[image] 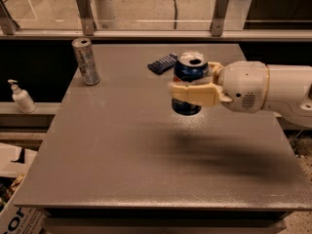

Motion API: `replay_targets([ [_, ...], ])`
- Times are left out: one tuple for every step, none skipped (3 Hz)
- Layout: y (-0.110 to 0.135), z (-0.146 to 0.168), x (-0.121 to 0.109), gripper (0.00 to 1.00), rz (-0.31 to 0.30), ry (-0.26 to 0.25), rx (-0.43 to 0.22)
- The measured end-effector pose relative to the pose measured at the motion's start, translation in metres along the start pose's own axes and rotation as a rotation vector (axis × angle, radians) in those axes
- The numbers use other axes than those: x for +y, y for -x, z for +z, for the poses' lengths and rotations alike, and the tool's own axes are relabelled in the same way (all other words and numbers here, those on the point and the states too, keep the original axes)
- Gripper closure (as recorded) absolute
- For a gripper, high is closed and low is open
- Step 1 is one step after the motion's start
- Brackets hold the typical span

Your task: Move pepsi can near redbull can

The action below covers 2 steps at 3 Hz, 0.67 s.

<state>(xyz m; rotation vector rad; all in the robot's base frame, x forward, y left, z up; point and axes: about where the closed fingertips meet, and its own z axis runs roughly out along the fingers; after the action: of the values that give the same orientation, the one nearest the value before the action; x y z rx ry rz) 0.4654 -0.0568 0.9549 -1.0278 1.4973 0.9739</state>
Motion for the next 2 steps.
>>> replay_targets([
  [0.014,0.037,-0.012,1.0,-0.042,-0.016,-0.012],
  [0.021,0.073,-0.026,1.0,-0.083,-0.038,-0.01],
])
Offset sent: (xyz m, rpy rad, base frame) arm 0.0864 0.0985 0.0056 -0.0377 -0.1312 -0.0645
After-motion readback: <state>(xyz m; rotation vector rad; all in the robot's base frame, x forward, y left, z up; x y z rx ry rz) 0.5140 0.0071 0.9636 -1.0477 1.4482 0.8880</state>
